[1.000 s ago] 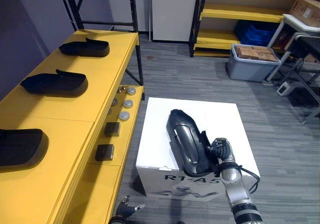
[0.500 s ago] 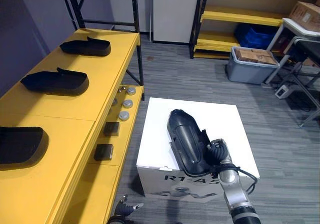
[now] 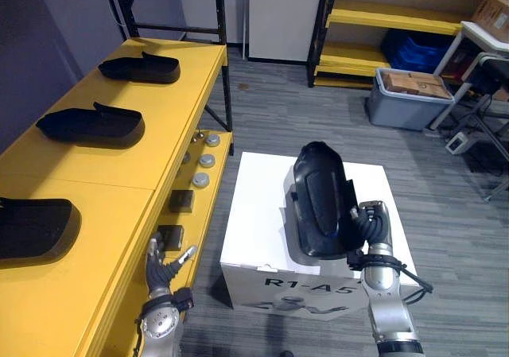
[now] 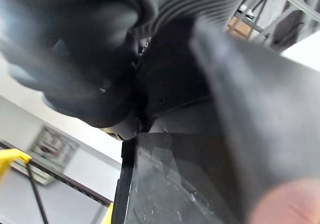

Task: Walk over and take plastic housings, then place them on the shelf

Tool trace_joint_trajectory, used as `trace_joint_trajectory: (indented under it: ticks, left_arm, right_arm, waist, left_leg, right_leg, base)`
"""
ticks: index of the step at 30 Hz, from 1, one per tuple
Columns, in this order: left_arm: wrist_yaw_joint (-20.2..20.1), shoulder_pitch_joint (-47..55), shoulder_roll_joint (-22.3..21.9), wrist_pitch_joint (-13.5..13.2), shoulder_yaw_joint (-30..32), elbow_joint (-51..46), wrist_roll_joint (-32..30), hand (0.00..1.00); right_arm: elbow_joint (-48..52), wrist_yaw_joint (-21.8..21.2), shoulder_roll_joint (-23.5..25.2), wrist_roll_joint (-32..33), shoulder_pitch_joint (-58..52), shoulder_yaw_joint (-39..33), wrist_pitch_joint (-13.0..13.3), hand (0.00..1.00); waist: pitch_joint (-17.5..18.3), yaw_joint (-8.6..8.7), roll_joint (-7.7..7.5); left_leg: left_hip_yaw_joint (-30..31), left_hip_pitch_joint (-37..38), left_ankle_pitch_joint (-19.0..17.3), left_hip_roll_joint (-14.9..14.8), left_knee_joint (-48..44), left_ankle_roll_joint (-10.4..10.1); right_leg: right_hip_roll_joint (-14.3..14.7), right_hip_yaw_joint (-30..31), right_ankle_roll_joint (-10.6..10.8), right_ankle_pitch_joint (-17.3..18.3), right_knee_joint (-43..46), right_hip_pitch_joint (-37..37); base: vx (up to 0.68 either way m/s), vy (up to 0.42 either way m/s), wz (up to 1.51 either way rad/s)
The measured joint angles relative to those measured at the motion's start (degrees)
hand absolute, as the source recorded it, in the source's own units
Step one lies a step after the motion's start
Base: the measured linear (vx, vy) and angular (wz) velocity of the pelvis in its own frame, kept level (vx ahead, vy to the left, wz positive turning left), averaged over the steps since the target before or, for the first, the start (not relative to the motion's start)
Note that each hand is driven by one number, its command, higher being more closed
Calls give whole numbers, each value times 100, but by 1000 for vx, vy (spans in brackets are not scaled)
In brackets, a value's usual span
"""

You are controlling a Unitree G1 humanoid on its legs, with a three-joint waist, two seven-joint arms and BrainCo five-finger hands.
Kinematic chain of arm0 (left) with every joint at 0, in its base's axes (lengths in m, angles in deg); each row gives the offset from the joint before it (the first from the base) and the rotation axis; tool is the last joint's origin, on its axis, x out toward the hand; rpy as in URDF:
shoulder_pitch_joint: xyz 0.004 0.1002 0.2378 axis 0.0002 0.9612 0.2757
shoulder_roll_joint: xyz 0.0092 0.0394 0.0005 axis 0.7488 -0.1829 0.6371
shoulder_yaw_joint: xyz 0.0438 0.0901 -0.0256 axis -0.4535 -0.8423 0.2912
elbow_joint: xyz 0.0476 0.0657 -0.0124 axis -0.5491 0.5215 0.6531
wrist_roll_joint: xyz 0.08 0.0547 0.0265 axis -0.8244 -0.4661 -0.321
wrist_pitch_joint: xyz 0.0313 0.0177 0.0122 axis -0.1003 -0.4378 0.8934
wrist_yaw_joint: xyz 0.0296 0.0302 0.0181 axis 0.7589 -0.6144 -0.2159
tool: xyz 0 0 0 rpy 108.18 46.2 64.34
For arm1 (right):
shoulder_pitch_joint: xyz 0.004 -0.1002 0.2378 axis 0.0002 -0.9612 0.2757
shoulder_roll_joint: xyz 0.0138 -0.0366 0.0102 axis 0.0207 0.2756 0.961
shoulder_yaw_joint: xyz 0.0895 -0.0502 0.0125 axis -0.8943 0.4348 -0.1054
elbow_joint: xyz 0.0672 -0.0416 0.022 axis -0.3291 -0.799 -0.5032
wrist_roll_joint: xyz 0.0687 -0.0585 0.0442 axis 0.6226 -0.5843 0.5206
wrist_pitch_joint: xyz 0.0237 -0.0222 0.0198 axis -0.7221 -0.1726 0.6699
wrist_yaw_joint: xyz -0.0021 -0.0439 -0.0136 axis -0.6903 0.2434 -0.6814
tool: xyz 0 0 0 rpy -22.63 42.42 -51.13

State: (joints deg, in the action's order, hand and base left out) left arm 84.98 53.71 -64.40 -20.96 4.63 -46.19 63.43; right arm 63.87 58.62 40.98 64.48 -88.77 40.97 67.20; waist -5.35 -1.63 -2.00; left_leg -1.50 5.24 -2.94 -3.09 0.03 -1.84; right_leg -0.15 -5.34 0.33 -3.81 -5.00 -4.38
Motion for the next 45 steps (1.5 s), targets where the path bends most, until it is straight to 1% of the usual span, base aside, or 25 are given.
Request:
trace_joint_trajectory:
  ticks: [2,4,6,8,10,14,17,21,22,28,31,32,36,37,42,45]
  left_arm:
    - [-5,-12,2,-113,-196,-484,51,0]
    - [-18,-12,5,-164,-320,-685,70,0]
    - [-48,-13,13,-203,-535,-851,120,0]
    - [-225,-44,25,-253,-859,-883,365,0]
    - [-299,-89,46,-253,-1054,-883,556,0]
    - [-554,-314,209,-249,-1619,-849,1244,0]
    - [-685,-478,283,-228,-1905,-796,1606,0]
    - [-704,-679,385,-156,-2179,-582,1895,0]
    - [-703,-754,442,-135,-2283,-563,2015,0]
    - [-633,-921,511,-74,-2454,-376,2411,0]
    - [-616,-921,546,-59,-2528,-348,2640,0]
    - [-616,-921,599,-56,-2547,-346,2734,100]
    - [-602,-921,681,-49,-2554,-327,2951,100]
    - [-595,-922,684,-47,-2554,-308,2984,100]
    - [-435,-923,827,-24,-2551,-178,3039,100]
    - [-355,-923,853,-3,-2528,-162,3027,100]
  right_arm:
    - [33,10,7,0,1,6,85,100]
    - [37,11,8,-2,1,27,86,100]
    - [92,11,6,-20,0,108,86,100]
    - [316,16,-2,-39,2,242,90,100]
    - [489,29,-7,-44,11,345,142,100]
    - [771,49,-71,-70,78,758,324,100]
    - [867,46,-100,-161,228,1108,371,100]
    - [919,29,-161,-179,324,1593,471,100]
    - [919,-20,-230,-180,387,1805,498,100]
    - [919,-118,-349,-242,414,2096,542,100]
    - [914,-126,-502,-305,429,2247,571,100]
    - [887,-127,-552,-306,431,2270,577,100]
    - [791,-126,-621,-306,431,2343,590,100]
    - [777,-125,-663,-307,433,2363,596,0]
    - [612,-126,-931,-305,430,2608,679,0]
    - [613,-126,-977,-302,420,2689,788,0]
  waist:
    - [5,-8,8]
    - [17,-11,26]
    - [47,-6,77]
    - [104,-2,154]
    - [121,-2,178]
    - [175,6,188]
    - [191,58,188]
    - [266,60,187]
    - [266,57,188]
    - [272,75,195]
    - [291,78,205]
    - [308,77,212]
    - [361,82,235]
    - [373,81,238]
    - [420,99,251]
    - [450,102,252]
  left_leg:
    - [12,1,-1,0,-19,1]
    - [14,1,-1,1,-24,2]
    - [12,1,-1,2,-26,2]
    - [10,0,-2,19,-27,3]
    - [9,0,-2,15,-27,3]
    - [-3,1,-2,-2,-39,3]
    - [-27,2,-2,-4,-54,3]
    - [-98,6,-5,-15,-60,6]
    - [-142,4,-5,-22,-64,6]
    - [-152,4,-5,-22,-92,6]
    - [-159,2,-5,-24,-92,6]
    - [-158,2,-5,-24,-92,6]
    - [-159,-5,-5,-23,-92,5]
    - [-158,-5,-6,-22,-92,6]
    - [-158,-9,-6,-23,-99,5]
    - [-156,-13,-6,-24,-102,5]
  right_leg:
    - [1,-11,0,0,-5,-17]
    - [2,-13,0,0,-10,-20]
    - [2,-12,-1,-1,-26,-19]
    - [9,-9,-2,-2,-26,-18]
    - [17,-7,-3,-4,-24,-18]
    - [52,9,-18,-16,0,-17]
    - [59,30,-36,-34,0,-13]
    - [76,117,-49,-56,-8,45]
    - [79,145,-49,-75,-13,49]
    - [80,157,-50,-95,-27,58]
    - [81,161,-55,-99,-28,64]
    - [81,160,-55,-99,-28,64]
    - [79,159,-55,-100,-28,70]
    - [79,159,-55,-100,-28,71]
    - [78,157,-59,-103,-28,72]
    - [77,155,-59,-103,-28,74]
  base:
    - [0,0,0]
    - [0,0,0]
    - [0,0,0]
    - [0,0,0]
    - [0,0,0]
    - [0,0,0]
    - [-14,10,-4]
    - [-36,18,-11]
    - [-11,16,-13]
    - [-21,15,-2]
    - [0,0,0]
    - [0,0,0]
    - [0,0,0]
    - [0,0,0]
    - [0,0,0]
    - [0,11,0]
